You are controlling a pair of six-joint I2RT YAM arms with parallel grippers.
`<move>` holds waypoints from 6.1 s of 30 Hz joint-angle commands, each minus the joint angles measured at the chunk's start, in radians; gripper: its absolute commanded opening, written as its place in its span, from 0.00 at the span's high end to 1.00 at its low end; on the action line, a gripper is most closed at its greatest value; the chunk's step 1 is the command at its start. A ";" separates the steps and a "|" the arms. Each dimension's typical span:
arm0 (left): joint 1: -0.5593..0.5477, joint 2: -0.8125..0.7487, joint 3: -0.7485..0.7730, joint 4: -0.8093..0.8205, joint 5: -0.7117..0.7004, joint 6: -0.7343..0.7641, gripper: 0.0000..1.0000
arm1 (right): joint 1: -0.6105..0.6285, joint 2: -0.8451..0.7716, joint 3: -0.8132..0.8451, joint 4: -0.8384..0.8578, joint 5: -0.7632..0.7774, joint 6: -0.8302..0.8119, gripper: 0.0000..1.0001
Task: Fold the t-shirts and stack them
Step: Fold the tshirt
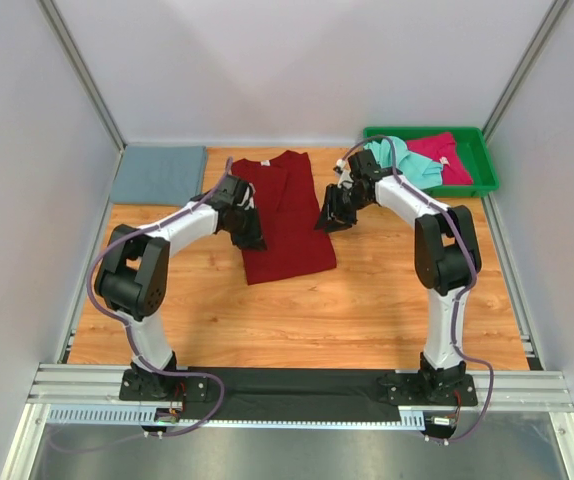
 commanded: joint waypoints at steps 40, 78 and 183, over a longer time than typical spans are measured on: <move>-0.267 -0.847 -0.832 0.015 -0.002 -0.609 0.53 | -0.056 -0.813 -1.122 0.262 -0.049 0.117 0.00; -0.419 -0.890 -0.860 -0.078 -0.165 -1.223 0.43 | -0.071 -0.824 -1.297 0.391 0.127 0.517 0.48; 0.089 0.068 0.358 -0.155 0.136 -0.425 1.00 | -0.159 -0.201 -0.102 -0.083 -0.087 0.302 0.99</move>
